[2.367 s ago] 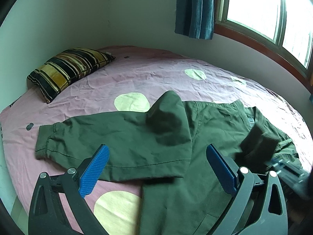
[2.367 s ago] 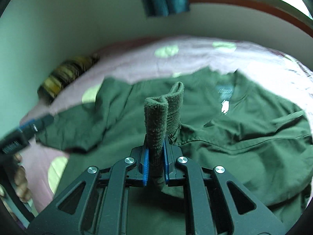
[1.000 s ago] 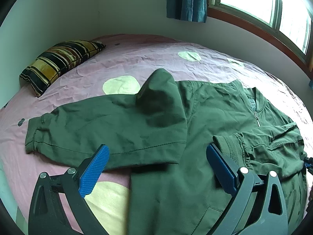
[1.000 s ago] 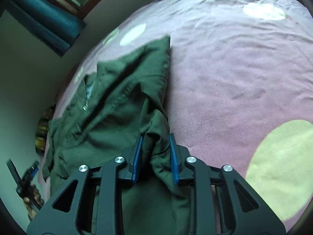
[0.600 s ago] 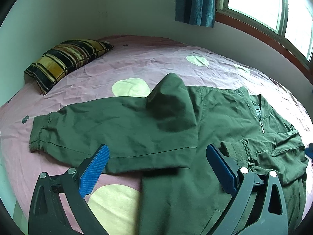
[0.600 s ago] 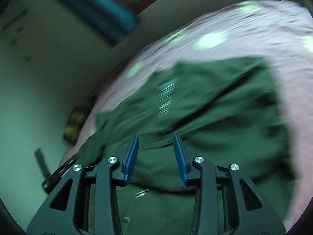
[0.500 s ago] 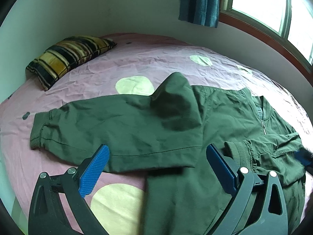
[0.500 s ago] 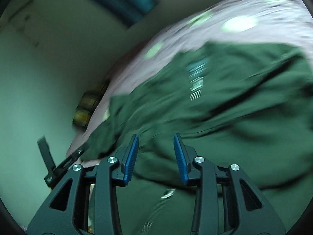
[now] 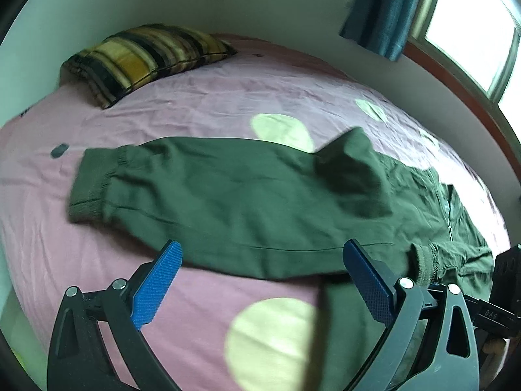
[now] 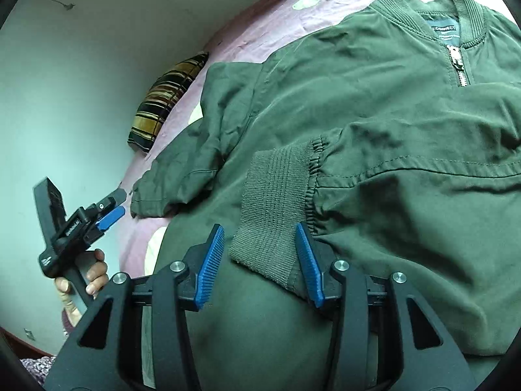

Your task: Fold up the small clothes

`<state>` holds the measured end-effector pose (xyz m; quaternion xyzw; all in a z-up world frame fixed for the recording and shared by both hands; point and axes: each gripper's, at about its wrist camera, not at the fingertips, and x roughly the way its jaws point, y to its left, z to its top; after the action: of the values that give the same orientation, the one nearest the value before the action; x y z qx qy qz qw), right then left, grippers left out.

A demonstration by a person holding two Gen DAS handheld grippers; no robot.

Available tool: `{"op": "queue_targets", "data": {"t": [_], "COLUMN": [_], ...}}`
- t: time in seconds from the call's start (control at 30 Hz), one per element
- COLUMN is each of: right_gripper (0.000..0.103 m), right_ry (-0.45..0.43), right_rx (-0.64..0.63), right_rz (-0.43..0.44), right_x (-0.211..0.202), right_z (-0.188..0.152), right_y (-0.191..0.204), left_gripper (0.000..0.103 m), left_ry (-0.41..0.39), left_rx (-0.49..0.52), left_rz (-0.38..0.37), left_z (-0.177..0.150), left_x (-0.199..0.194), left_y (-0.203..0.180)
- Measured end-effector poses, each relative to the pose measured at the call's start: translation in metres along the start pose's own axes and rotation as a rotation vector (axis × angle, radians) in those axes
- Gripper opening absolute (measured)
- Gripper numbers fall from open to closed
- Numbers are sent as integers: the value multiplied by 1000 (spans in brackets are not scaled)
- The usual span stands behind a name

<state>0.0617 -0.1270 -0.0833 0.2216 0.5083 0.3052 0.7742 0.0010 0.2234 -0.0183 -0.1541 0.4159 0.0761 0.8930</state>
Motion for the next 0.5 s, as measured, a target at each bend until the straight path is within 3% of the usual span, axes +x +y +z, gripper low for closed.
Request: {"op": "queue_targets", "data": {"t": [0.2,0.3,0.5], "right_gripper": [52,53,57], "right_ry": [-12,-16,-22], "right_rx": [-4,-18,-22], "right_rz": [18,14,15], "right_x": [-3,1,1], "right_z": [0,0,-2], "right_y": [-3,1,2], "left_gripper": [99,98,98], "left_ry": [39,33,2], "left_rx": [-205,-315,-516], "left_rz": [-90,-112,-226], "left_z": [-2,-1,10], "left_x": [4,10,33], "left_y": [74,103,154]}}
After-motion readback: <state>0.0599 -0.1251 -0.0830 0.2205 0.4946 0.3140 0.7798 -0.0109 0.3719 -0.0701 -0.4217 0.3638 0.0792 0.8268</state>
